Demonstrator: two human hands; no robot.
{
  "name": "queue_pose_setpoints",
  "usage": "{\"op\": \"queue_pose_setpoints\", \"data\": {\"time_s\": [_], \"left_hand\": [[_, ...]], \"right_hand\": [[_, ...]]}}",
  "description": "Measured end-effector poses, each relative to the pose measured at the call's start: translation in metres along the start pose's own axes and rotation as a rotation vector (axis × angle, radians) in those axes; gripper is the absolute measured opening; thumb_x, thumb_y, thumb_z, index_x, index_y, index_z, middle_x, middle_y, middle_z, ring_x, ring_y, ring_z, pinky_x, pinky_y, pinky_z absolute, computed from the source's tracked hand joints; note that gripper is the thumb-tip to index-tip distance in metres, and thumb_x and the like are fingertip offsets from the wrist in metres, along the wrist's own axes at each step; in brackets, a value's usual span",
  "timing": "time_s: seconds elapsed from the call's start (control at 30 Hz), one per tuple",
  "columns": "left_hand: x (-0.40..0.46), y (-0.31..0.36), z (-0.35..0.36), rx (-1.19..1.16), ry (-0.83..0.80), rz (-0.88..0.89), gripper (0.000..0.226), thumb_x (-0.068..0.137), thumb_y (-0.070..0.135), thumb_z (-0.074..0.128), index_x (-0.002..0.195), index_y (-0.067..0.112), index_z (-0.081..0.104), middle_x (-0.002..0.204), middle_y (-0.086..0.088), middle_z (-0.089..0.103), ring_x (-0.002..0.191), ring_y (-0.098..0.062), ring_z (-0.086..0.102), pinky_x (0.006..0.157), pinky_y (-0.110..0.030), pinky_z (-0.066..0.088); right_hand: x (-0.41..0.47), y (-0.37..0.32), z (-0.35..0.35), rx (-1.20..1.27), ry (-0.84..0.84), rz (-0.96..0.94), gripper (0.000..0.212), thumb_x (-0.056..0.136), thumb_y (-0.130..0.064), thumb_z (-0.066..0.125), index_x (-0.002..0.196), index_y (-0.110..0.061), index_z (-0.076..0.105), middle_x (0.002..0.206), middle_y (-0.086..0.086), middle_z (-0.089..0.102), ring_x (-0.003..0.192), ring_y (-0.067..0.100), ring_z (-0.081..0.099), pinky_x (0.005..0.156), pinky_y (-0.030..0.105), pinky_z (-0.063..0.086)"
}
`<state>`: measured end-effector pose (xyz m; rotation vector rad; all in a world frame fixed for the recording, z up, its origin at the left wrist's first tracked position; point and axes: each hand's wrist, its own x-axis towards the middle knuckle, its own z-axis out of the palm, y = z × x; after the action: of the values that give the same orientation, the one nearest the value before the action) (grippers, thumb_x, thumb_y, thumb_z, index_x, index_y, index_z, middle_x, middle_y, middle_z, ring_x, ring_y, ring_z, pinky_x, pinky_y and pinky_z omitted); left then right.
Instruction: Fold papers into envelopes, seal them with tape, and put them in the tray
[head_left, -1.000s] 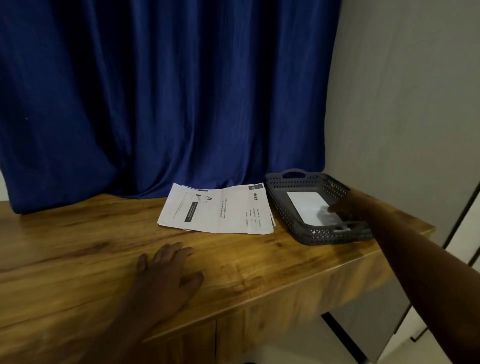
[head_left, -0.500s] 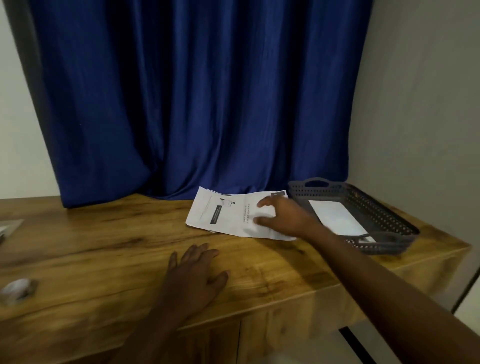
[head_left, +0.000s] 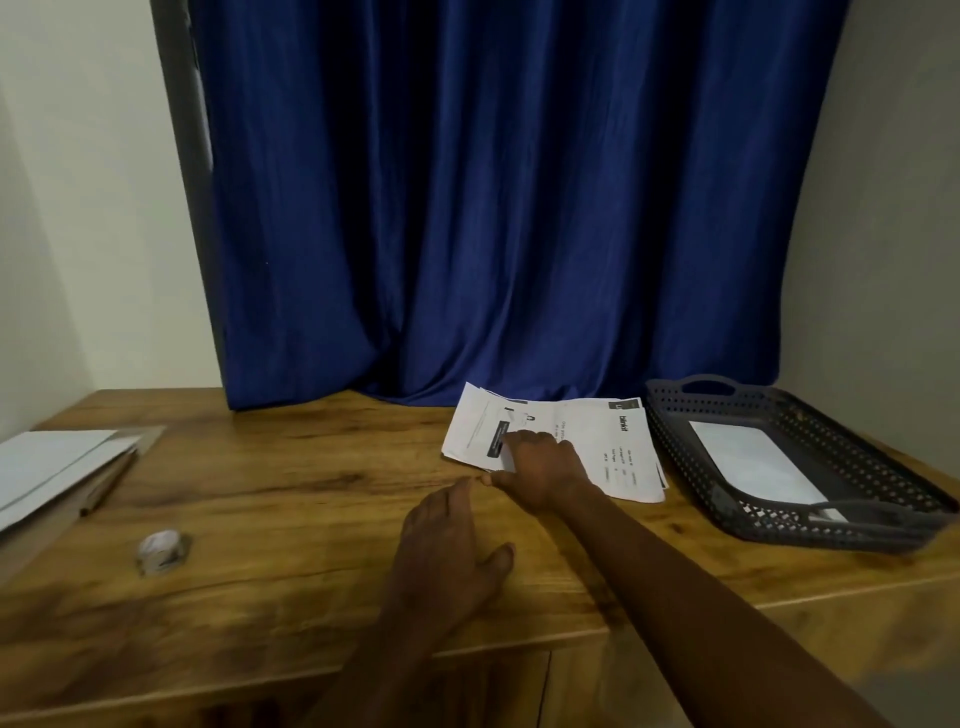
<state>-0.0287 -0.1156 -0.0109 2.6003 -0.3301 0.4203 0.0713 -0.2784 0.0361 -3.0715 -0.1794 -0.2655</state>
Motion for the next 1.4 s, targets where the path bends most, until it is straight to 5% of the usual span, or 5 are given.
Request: {"op": "queue_pose_setpoints", "data": {"time_s": [0.43,0.73,0.9,1.17,1.4], "left_hand": [[0.002,0.001,-0.001,-0.029,0.053,0.006,0.086,0.084,0.071,0.050,0.153,0.027,0.024,0.153,0.002,0.042,0.140,-0.016,0.038,0.119,-0.039,0.028],[0.005,-0.012,-0.031,-0.909,0.317,-0.350,0.032,0.104,0.047,0.042,0.124,0.025,0.056,0.110,0.001,0.065,0.098,-0.014,0.062,0.074,-0.026,0.046],[-0.002,-0.044,-0.053,-1.327,0.295,-0.612,0.034,0.106,0.042,0.043,0.124,0.016,0.055,0.118,-0.002,0.065,0.110,-0.021,0.064,0.095,-0.041,0.053],[-0.053,-0.087,-0.119,-0.651,0.307,-0.359,0.020,0.103,0.033,0.052,0.123,0.031,0.055,0.110,0.025,0.056,0.105,0.003,0.054,0.077,-0.014,0.039],[-0.062,-0.108,-0.123,-0.164,0.049,-0.075,0.034,0.099,0.038,0.056,0.133,0.031,0.053,0.134,0.014,0.052,0.119,0.000,0.048,0.097,-0.012,0.039]], "right_hand": [[-0.009,-0.002,-0.009,-0.115,0.261,-0.148,0.028,0.101,-0.041,0.044,0.103,-0.025,0.067,0.105,0.003,0.072,0.088,0.020,0.064,0.078,0.035,0.053],[-0.114,-0.026,-0.016,0.372,0.354,-0.244,0.025,0.100,-0.043,0.049,0.101,-0.030,0.070,0.102,-0.015,0.068,0.097,0.002,0.058,0.084,0.024,0.050],[-0.166,-0.050,0.000,0.478,0.196,-0.398,0.048,0.097,-0.065,0.034,0.113,-0.040,0.071,0.118,-0.028,0.065,0.112,-0.013,0.052,0.096,0.013,0.045],[-0.181,-0.104,0.011,0.583,-0.015,-0.521,0.040,0.093,-0.066,0.044,0.117,-0.045,0.068,0.132,-0.035,0.055,0.127,-0.020,0.035,0.109,0.008,0.019],[-0.159,-0.140,-0.011,0.768,0.102,-0.382,0.039,0.096,-0.058,0.045,0.116,-0.037,0.070,0.120,-0.024,0.066,0.110,-0.007,0.055,0.104,0.024,0.042]]}}
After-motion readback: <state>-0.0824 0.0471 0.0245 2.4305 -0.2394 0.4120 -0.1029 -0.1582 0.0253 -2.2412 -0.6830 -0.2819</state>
